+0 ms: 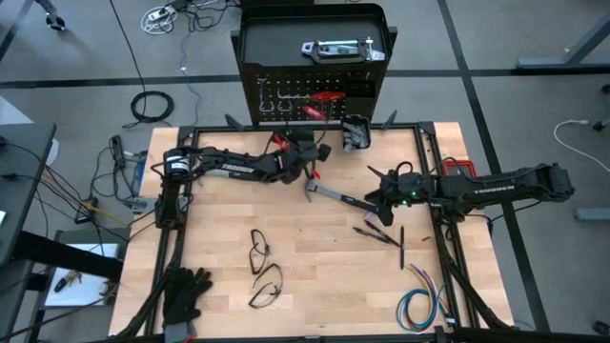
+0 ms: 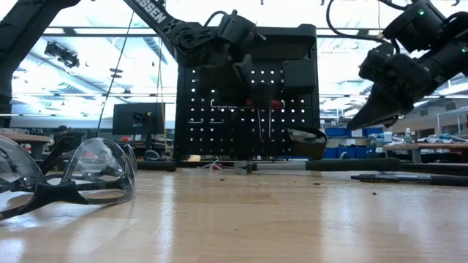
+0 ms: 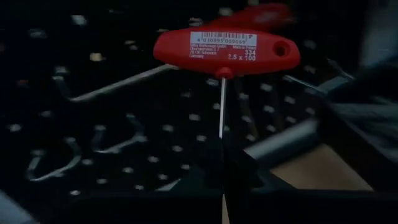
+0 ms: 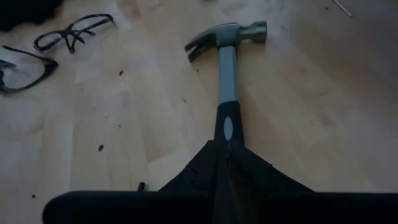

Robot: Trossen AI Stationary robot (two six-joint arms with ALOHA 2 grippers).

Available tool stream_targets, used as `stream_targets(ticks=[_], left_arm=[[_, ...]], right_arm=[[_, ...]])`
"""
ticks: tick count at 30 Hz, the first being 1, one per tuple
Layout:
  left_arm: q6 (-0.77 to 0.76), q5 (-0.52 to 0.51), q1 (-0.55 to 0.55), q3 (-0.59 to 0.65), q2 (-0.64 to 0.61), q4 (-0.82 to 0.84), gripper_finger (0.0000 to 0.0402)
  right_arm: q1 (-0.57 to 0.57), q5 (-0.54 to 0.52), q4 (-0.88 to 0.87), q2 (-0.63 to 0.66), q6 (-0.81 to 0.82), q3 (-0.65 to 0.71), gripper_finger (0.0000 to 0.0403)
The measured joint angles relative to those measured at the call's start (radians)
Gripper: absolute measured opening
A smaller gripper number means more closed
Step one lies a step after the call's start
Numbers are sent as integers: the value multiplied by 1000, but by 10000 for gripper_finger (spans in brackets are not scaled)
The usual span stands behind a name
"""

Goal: Hang tools onto peg board
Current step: Hang the right T-shaped metric hex key on the pegboard

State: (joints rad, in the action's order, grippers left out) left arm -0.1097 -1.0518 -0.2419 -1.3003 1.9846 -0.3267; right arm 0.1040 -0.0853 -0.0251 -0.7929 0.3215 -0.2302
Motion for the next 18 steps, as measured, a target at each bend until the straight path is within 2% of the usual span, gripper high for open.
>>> stream_targets(ticks=[9,18], left_arm=[[-61,-1,-94,0,0,-52,0],[-112,112,-172,0,0,-48,0]], right_arm=[[0,4,40,0,0,13,46],[0,8,47,0,-8,13,46]])
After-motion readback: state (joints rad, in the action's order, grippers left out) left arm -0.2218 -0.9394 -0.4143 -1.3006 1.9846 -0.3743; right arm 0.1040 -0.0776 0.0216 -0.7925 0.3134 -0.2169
